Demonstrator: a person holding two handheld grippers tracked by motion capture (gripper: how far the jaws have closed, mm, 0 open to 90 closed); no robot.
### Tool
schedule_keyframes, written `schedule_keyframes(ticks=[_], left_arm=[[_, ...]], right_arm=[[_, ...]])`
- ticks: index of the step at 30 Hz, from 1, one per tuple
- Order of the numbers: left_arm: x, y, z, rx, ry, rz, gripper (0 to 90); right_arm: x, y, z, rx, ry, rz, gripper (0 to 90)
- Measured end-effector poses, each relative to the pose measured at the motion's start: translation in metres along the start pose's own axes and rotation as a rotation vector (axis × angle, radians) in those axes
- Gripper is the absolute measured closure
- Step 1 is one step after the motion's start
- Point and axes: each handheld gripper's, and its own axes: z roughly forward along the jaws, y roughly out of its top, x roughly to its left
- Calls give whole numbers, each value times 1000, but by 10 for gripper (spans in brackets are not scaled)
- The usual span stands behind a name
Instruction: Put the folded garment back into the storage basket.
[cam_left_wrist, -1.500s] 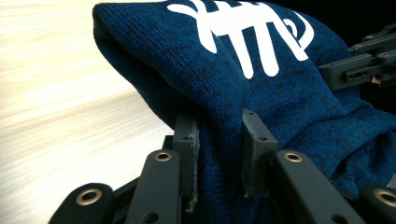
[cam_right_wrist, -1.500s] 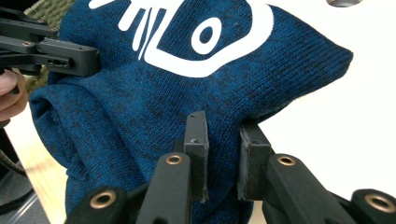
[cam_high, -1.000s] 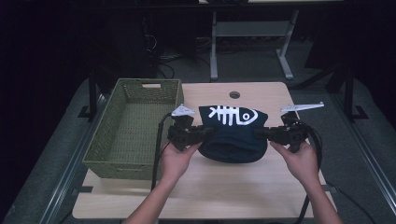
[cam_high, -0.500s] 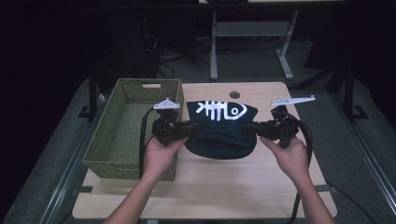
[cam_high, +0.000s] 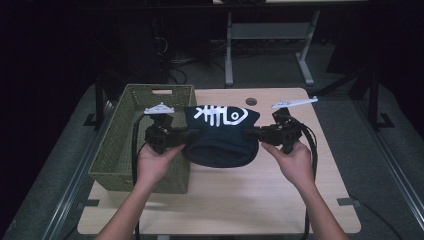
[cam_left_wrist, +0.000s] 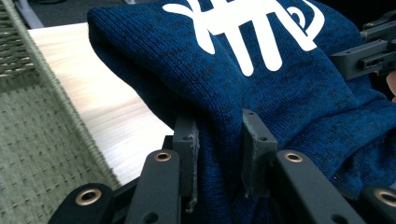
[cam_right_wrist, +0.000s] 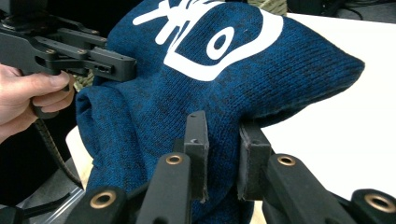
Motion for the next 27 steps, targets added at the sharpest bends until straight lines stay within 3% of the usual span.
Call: schedule_keyframes(ticks=[17,27], left_arm=[[25,0,-22,-5,-8,-17,709],[43,-1,-37,-5,13,-20,708]], right_arm=[[14,17,23,7,45,-14,770],[24,28,42,10,67,-38,769]])
